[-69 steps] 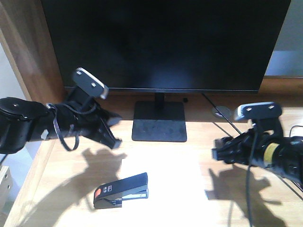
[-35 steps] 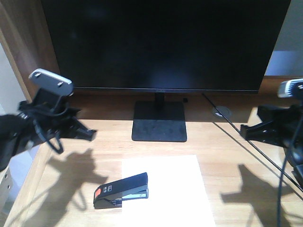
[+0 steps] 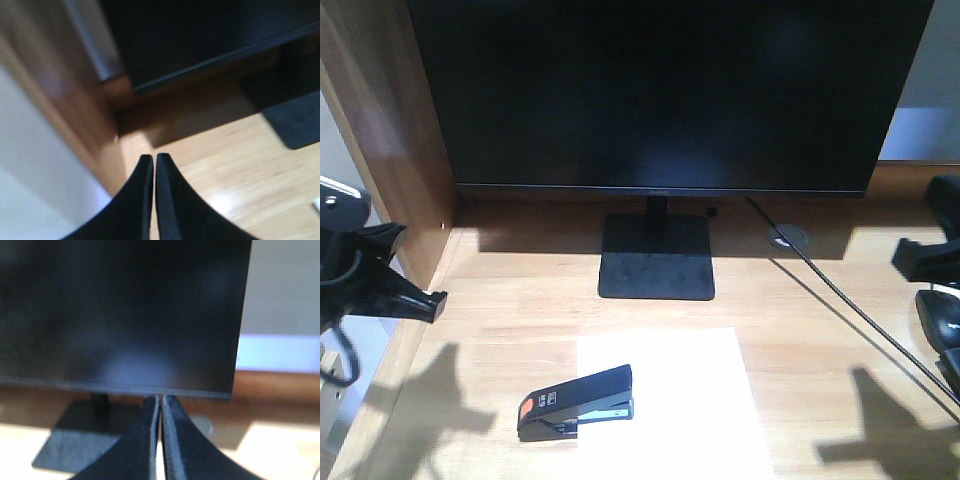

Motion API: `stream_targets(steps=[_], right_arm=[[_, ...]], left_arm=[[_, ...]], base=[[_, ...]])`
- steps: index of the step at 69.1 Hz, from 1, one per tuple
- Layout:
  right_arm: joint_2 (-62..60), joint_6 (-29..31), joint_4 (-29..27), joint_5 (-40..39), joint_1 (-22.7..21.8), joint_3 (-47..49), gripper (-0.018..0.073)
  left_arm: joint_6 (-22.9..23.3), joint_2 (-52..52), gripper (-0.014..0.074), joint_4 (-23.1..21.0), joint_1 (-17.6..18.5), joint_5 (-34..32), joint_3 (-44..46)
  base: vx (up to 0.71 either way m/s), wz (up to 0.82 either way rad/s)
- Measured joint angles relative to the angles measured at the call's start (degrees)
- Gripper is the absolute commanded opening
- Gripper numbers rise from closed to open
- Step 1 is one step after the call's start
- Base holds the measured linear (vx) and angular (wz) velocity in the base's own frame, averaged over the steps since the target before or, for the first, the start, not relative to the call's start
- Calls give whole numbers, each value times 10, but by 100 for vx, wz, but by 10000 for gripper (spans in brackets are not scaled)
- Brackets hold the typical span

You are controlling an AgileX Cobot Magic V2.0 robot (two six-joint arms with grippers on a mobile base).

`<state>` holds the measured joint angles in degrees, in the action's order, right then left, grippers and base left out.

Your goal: Grab stapler and paper to desk for stapling

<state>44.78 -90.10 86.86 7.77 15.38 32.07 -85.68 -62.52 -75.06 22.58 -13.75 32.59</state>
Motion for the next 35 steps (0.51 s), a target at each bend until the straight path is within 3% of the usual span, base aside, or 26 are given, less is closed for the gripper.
stream_targets(steps=[13, 35], right_arm=[[-53, 3, 5, -18, 0, -13, -8], [-210, 8, 16, -56, 0, -123, -7]], left_arm=[[-1, 82, -6, 17, 0, 69, -2], [-1, 233, -6, 23, 0, 137, -2]], base=[[0, 0], [0, 0]])
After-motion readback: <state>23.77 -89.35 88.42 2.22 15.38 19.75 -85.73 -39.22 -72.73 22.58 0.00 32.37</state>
